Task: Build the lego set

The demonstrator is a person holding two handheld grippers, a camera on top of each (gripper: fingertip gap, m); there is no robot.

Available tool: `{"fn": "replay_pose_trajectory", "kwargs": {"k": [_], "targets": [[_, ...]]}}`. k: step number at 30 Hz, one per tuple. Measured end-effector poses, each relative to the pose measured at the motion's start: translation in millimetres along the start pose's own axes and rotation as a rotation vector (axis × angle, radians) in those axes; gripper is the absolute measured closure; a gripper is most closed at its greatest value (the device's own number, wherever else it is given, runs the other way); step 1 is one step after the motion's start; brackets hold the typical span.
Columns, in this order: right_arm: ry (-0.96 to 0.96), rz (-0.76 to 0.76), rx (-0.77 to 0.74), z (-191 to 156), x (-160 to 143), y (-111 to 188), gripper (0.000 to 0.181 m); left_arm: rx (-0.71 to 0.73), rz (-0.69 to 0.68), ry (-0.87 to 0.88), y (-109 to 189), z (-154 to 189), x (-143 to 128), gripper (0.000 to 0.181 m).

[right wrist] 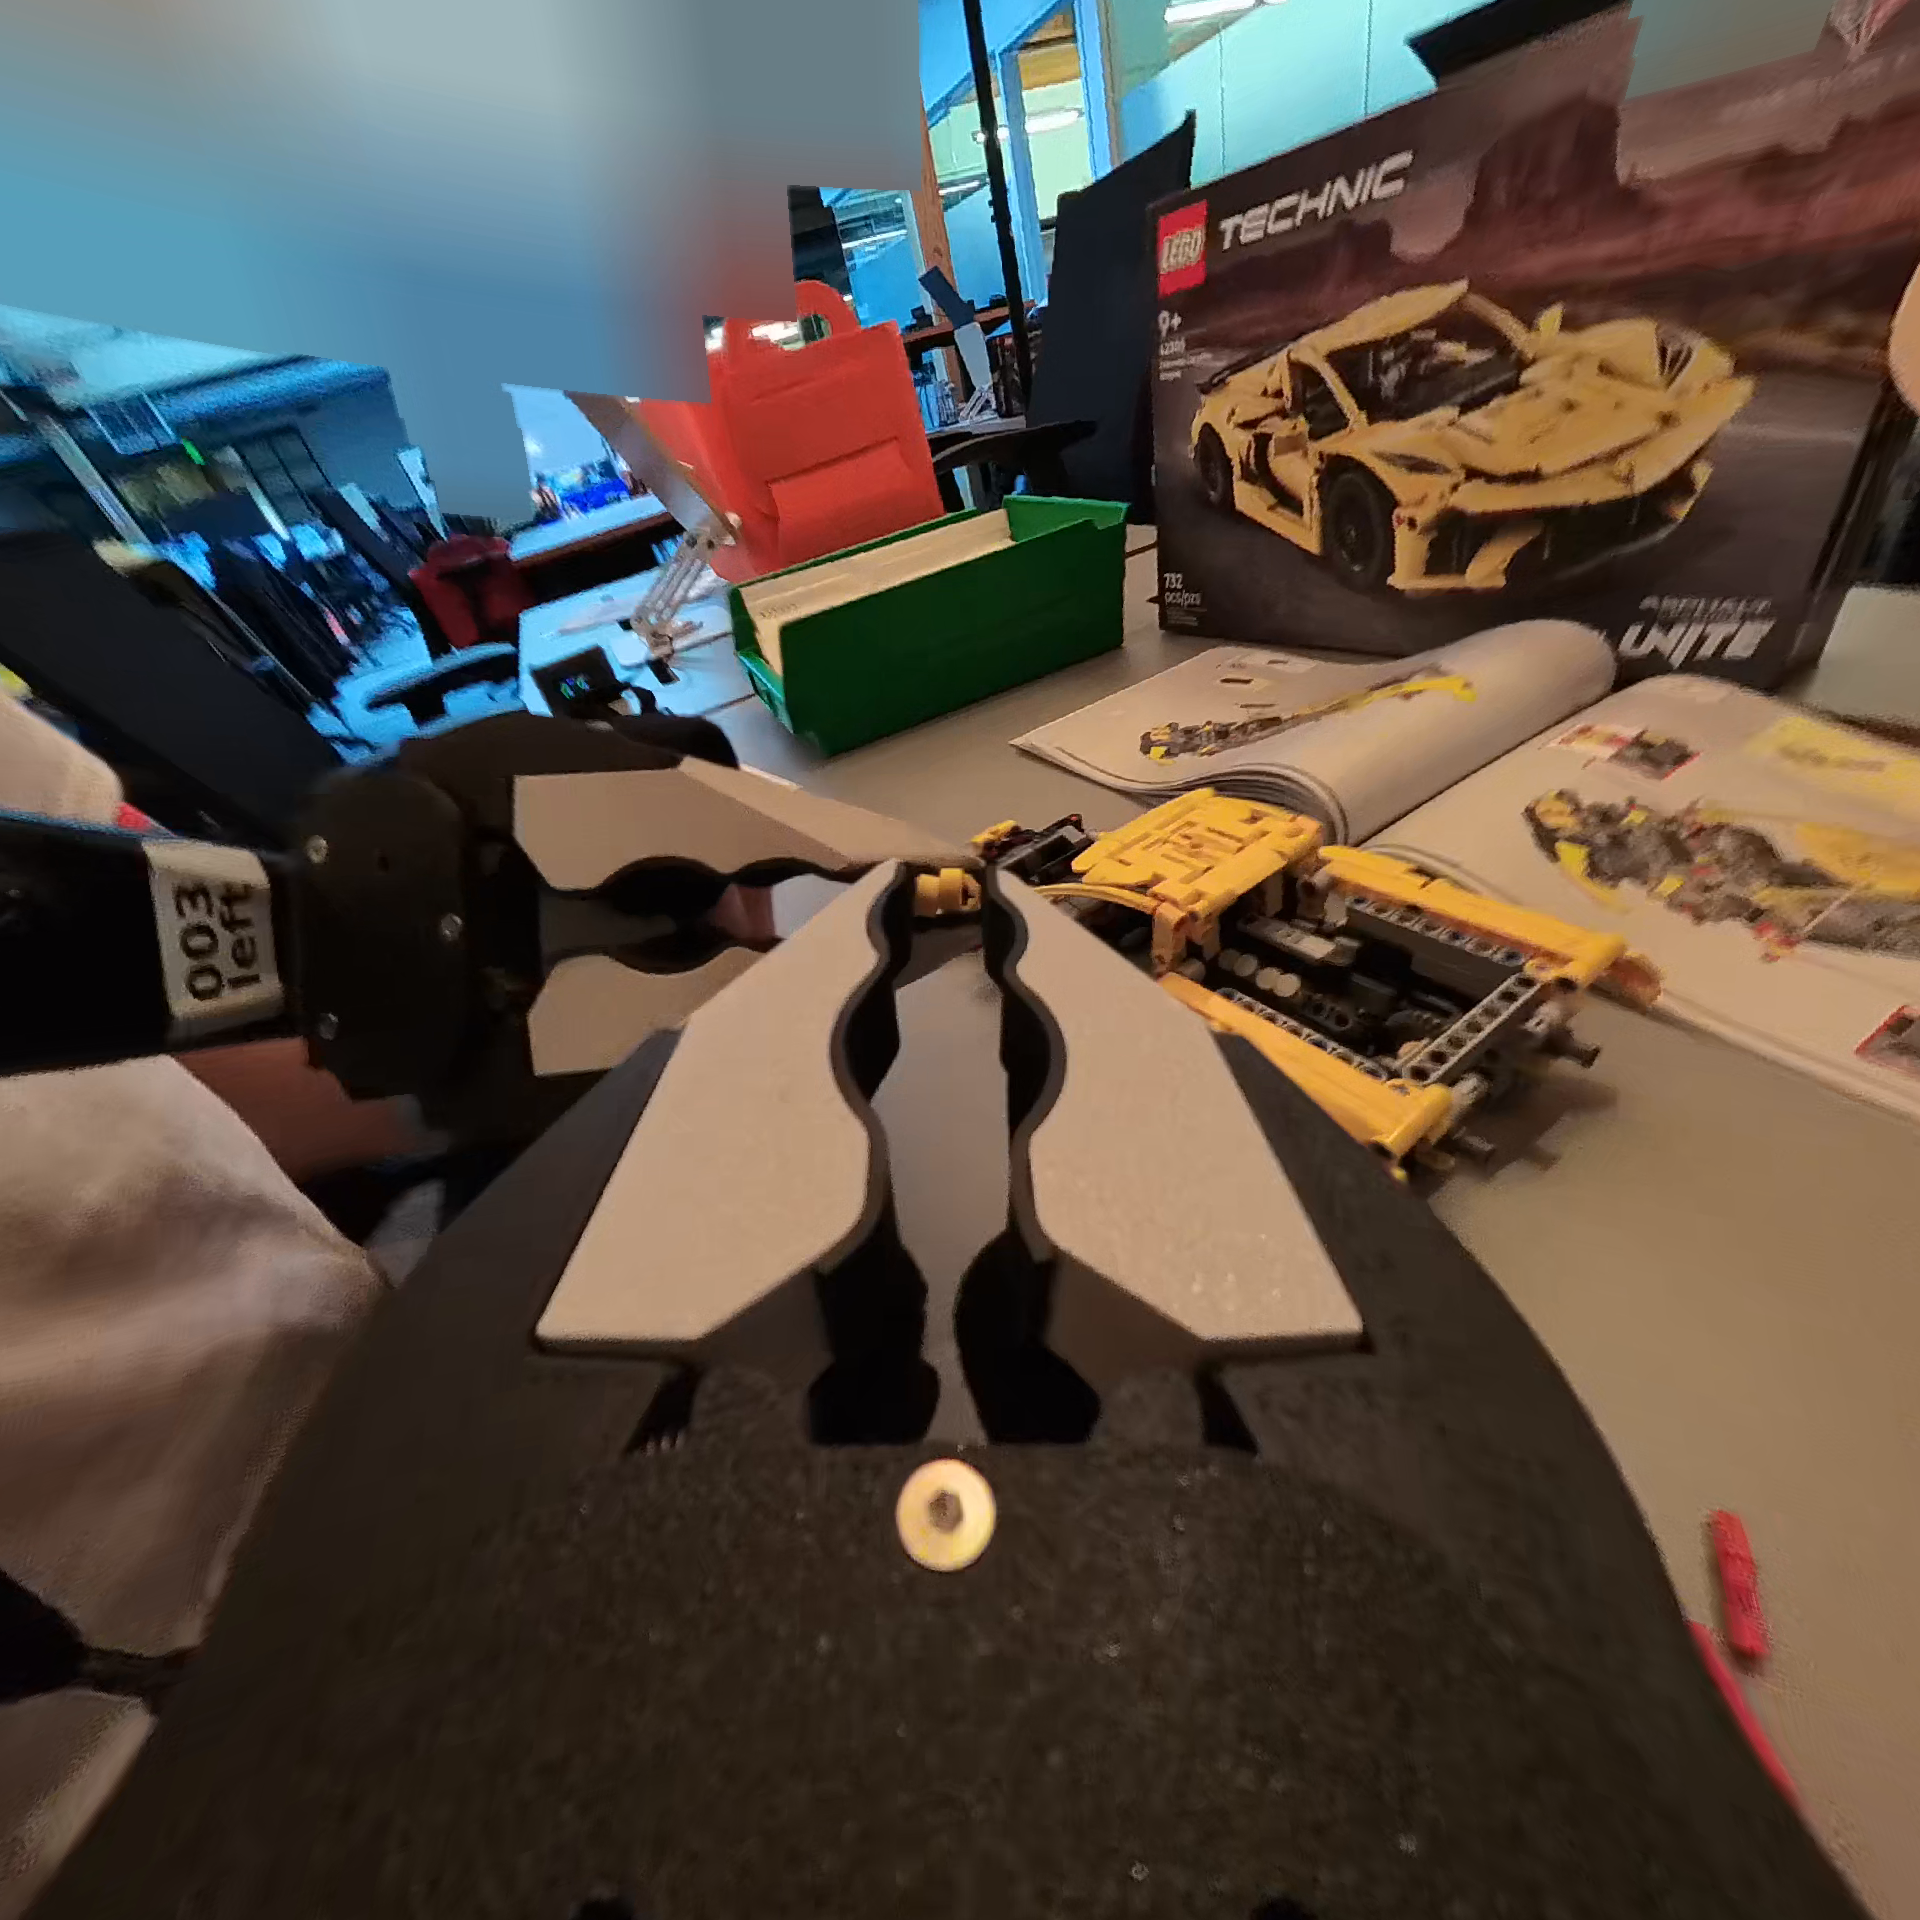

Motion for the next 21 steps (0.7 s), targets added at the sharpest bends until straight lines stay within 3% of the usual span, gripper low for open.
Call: {"fn": "replay_pose_trajectory", "kwargs": {"k": [6, 15, 21], "targets": [[0.309, -0.015, -0.087, -5.7, -0.2, 5.6, 0.174, 0.026, -0.004, -0.118, 0.8, 4.4, 0.7, 0.175], [0.224, -0.081, 0.052, -4.4, -5.3, 10.4, 0.174, 0.005, 0.022, -0.192, 2.7, 11.1, 2.5, 0.175], [0.174, -0.073, 0.048, -1.9, -7.5, 8.9, 0.175, -0.034, 0.027, -0.056, 1.4, 11.1, 0.7, 0.174]]}}
Point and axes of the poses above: each gripper's, where its closed fingertips meet, y back along the fingers, x out of its top, z = x × y across the jaws, the point moved 4 cm from there along y, back along the fingers, and after that the axes turned 6 degrees about -x, right-handed, at the moved point
